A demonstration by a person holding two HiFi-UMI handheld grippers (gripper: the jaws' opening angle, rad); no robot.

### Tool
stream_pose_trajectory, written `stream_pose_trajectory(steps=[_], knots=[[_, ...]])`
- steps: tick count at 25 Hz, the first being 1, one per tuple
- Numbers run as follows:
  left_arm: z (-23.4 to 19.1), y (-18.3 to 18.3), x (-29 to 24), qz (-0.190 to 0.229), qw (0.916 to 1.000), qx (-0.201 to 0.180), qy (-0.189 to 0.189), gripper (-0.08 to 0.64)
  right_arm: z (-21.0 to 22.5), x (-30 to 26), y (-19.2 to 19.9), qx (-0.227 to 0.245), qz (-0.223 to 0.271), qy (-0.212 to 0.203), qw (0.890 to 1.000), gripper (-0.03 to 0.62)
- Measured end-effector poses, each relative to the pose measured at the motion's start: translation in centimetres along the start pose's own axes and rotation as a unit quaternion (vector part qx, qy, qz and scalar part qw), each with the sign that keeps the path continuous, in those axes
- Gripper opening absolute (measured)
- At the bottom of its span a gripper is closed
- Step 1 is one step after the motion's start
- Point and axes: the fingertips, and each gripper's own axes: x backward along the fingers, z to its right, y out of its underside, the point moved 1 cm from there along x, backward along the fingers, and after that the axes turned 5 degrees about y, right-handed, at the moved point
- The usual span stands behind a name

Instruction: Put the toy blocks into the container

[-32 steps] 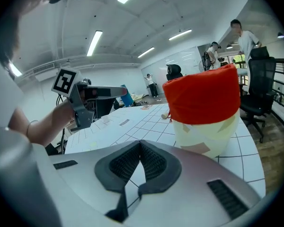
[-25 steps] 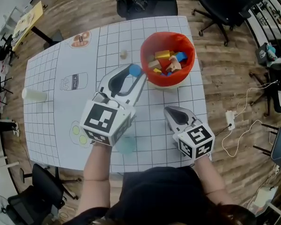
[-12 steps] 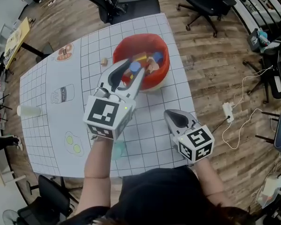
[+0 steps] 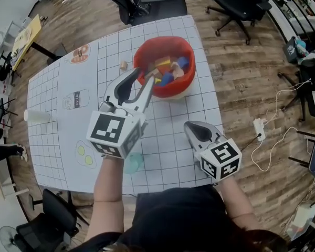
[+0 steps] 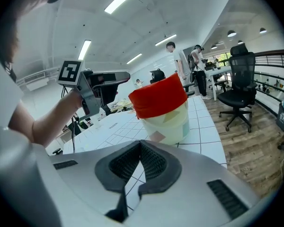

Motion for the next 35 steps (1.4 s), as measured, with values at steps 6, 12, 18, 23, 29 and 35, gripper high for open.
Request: stream_pose_trajectory(steps=[6, 12, 18, 23, 29, 35], knots=[[-1.6, 1.6, 4.4, -0.012, 0.9995, 0.005, -0.030, 0.132, -2.2, -0.1, -1.0, 0.017, 0.009, -0.010, 1.000, 0.015], [-4.4, 4.0, 9.8, -0.026, 0.9988, 0.025, -0.032, 0.123, -6.3, -0.6, -2.4, 0.024, 0.028, 0.012, 0.999, 0.015], [-7.7, 5.8, 15.4, -0.040, 0.9981, 0.037, -0.028, 0.114, -11.9, -2.3, -3.8, 0.054, 0.025, 0.026, 0.998, 0.015], [-9.8, 7.0, 19.0, -0.043, 0.9986, 0.028, -0.016, 0.114, -15.8, -4.1, -5.3, 0.075, 0.037, 0.036, 0.996, 0.015], [-12.7, 7.2, 21.9, -0.035, 0.9991, 0.022, -0.012, 0.114, -19.0, -5.7, -8.0, 0.094, 0.059, 0.045, 0.993, 0.015], [-14.3, 6.6, 20.6, -0.035, 0.9993, 0.013, -0.007, 0.114, -19.9, -6.8, -10.5, 0.110, 0.067, 0.034, 0.991, 0.015]])
